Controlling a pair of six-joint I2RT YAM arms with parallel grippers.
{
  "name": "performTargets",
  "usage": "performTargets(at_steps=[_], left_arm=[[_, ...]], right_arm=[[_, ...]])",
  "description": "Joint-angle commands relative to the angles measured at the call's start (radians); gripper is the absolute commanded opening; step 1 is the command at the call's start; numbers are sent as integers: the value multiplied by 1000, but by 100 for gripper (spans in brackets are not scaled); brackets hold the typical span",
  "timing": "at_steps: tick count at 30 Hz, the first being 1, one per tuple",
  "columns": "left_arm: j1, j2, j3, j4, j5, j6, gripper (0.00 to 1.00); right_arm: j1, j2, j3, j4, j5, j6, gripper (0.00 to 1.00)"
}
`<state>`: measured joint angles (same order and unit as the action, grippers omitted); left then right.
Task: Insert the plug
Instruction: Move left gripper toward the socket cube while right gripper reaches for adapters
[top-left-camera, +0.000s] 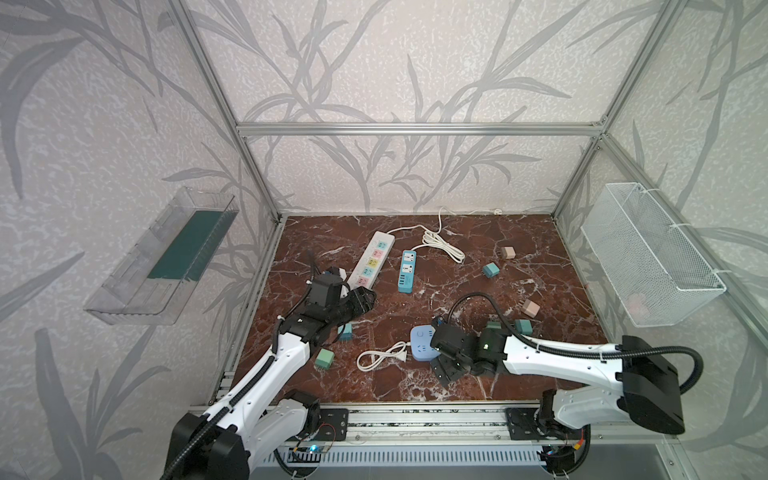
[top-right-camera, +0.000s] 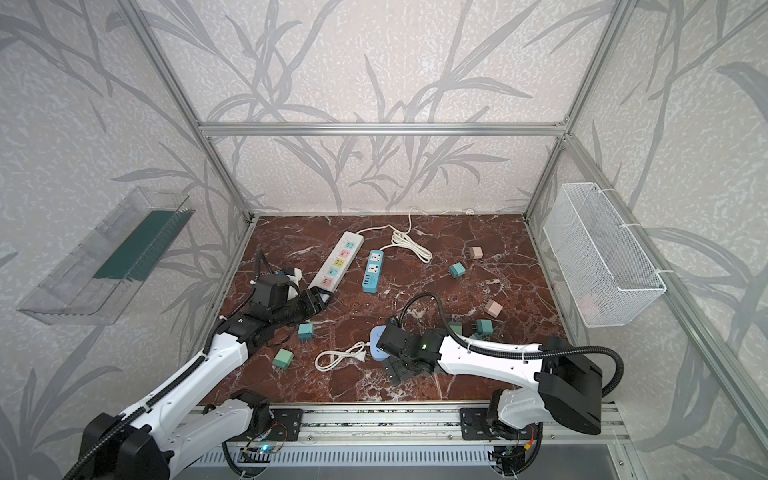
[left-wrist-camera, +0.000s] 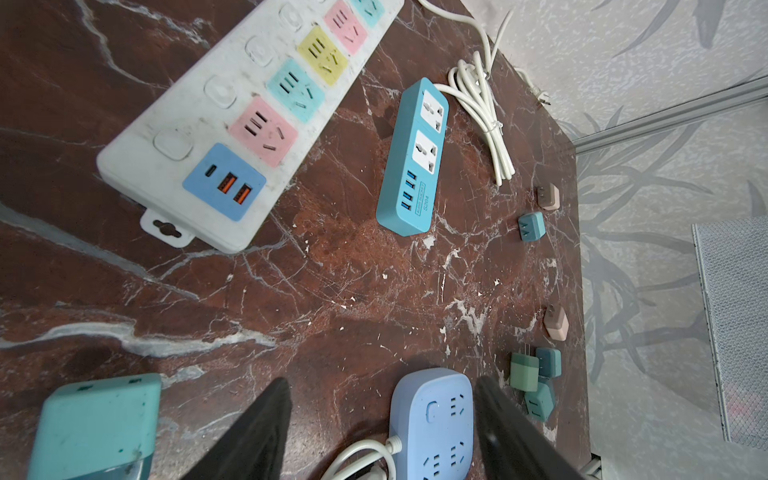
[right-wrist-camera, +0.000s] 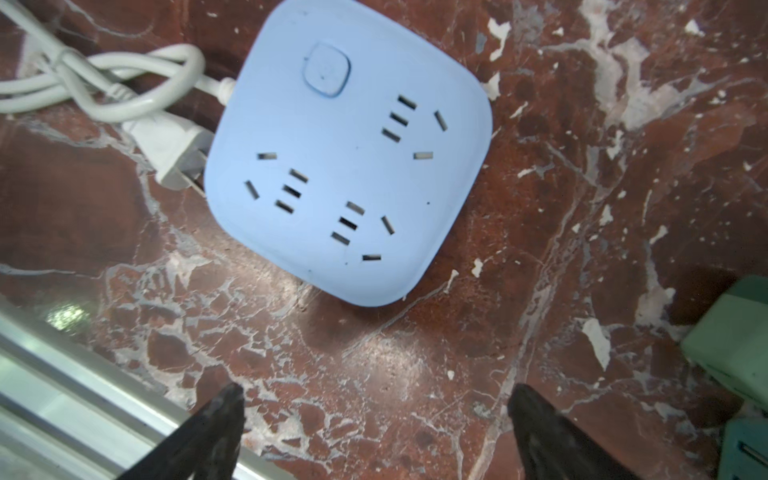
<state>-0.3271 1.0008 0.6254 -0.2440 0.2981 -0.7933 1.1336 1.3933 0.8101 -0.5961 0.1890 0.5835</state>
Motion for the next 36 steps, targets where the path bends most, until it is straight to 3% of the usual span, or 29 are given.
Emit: performTargets(at_steps=[1, 4, 10, 16, 23, 28, 32, 36], left_arm=[[-24, -1, -15, -35, 15, 14, 70], [-54, 22, -15, -35, 16, 15, 70], [-132, 84, 2, -2, 13, 10, 70], [-209, 205, 48, 38, 14, 16, 70], [-307, 309, 94, 51, 6, 13, 67], [-394, 361, 101, 70, -8, 3, 67], [-434, 421, 115, 91, 10, 8, 68], [-459, 476, 112, 194, 19, -3, 69]], right_arm=[[5, 43, 35, 3, 109, 35, 99], [-7, 85, 50, 12, 167, 22, 100], [-102, 136, 67, 57, 172, -8, 100], [-269, 108, 74, 125, 159, -36, 99], [-380, -104, 21, 42, 184, -110, 98], [-530, -277, -77, -19, 132, -136, 96], [-610, -320, -133, -12, 40, -141, 95], [-635, -311, -189, 43, 53, -74, 92]])
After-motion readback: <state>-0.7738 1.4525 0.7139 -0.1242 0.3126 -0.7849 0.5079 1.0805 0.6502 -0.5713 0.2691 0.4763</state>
